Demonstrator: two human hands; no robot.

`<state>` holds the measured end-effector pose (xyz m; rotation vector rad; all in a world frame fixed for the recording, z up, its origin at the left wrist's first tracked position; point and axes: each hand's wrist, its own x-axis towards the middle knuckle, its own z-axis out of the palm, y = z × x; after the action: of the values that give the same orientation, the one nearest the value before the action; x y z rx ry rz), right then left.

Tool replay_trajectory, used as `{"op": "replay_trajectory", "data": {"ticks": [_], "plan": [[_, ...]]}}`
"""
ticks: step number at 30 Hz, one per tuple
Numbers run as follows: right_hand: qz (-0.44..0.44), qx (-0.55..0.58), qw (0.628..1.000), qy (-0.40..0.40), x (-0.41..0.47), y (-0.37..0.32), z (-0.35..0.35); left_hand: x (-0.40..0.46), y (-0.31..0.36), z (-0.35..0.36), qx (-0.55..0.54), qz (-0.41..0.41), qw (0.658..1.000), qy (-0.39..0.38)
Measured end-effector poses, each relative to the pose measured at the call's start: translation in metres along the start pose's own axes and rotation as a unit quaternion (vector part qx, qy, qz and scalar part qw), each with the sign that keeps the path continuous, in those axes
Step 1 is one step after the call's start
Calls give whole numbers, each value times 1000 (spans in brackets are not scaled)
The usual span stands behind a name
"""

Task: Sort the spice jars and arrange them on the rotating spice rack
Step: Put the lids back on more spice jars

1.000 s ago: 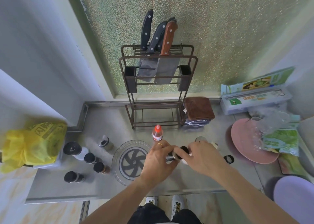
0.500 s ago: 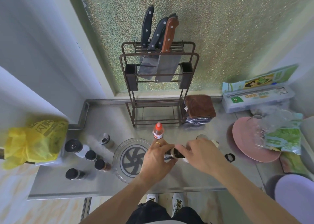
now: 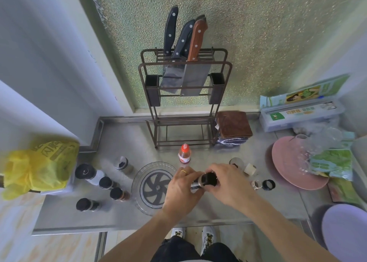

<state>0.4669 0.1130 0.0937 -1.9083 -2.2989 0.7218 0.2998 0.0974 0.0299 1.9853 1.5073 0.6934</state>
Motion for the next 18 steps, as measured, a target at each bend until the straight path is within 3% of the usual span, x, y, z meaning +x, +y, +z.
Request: {"op": "replay_trajectory", "data": {"ticks": [9, 18], "plan": [[56, 26, 996, 65, 25, -14, 52, 15, -27, 30, -62, -68, 996, 19], [107, 90, 990, 32, 61, -6, 115, 20, -73, 65, -29, -132, 991, 1]]}}
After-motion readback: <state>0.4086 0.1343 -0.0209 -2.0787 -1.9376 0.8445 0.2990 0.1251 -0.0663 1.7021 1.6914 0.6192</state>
